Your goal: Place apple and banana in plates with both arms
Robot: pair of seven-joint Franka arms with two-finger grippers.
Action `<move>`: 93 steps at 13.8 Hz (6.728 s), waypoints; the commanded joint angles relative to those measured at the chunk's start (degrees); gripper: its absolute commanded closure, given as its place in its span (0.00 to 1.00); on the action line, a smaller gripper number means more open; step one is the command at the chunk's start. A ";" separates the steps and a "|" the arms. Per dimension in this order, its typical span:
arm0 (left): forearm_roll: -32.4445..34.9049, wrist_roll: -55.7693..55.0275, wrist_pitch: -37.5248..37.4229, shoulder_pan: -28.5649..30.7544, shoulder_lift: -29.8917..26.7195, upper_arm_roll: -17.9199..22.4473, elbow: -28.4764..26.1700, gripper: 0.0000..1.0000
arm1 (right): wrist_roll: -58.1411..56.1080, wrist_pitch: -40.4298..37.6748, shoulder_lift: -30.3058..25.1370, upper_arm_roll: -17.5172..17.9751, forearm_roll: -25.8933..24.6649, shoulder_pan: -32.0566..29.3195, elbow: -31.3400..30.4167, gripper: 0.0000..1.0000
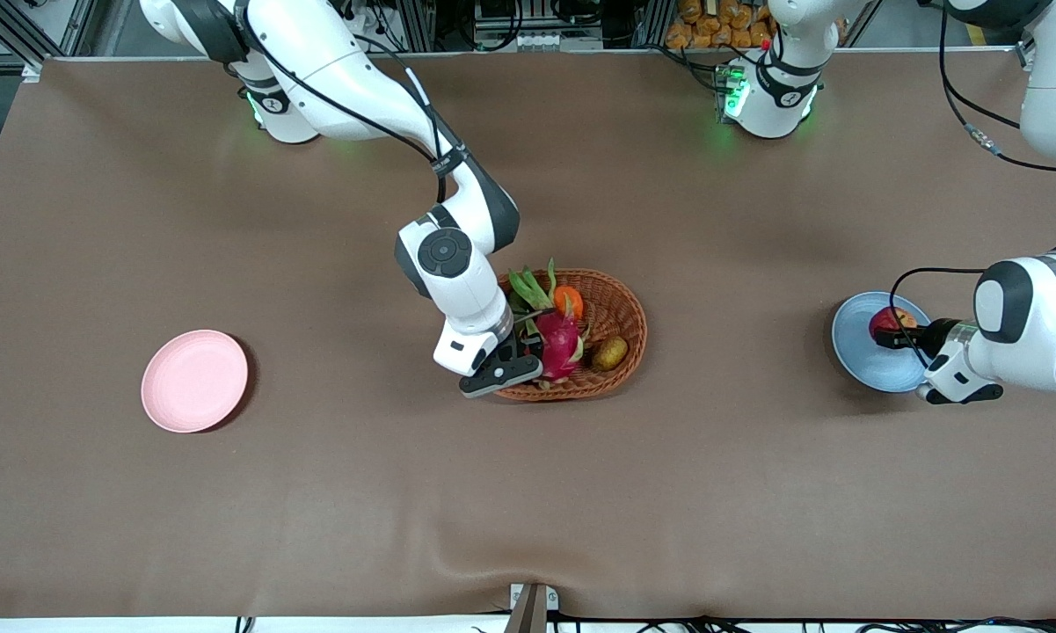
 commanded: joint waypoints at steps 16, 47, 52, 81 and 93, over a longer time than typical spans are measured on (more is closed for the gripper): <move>1.61 0.07 -0.91 -2.09 -5.17 -2.39 4.21 0.00 | 0.74 -11.60 -7.46 -4.48 -1.28 -0.12 3.63 1.00; -16.23 0.51 -24.98 -24.85 -40.58 7.35 5.44 0.00 | -56.12 -20.84 -1.94 -7.92 -2.00 -36.51 -3.49 0.00; -18.17 0.60 -25.17 -24.85 -43.05 10.79 2.72 0.00 | -55.95 -25.65 -6.40 -8.01 -1.81 -35.80 -1.04 0.00; -12.01 -4.41 -22.97 -25.90 -43.84 12.99 3.85 0.00 | -34.96 -65.39 -34.97 -8.01 0.13 -35.10 8.39 0.00; -12.01 -4.32 -22.97 -25.91 -42.52 12.90 5.09 0.00 | -16.22 -67.87 -52.65 -1.24 -8.04 -39.85 -7.62 0.00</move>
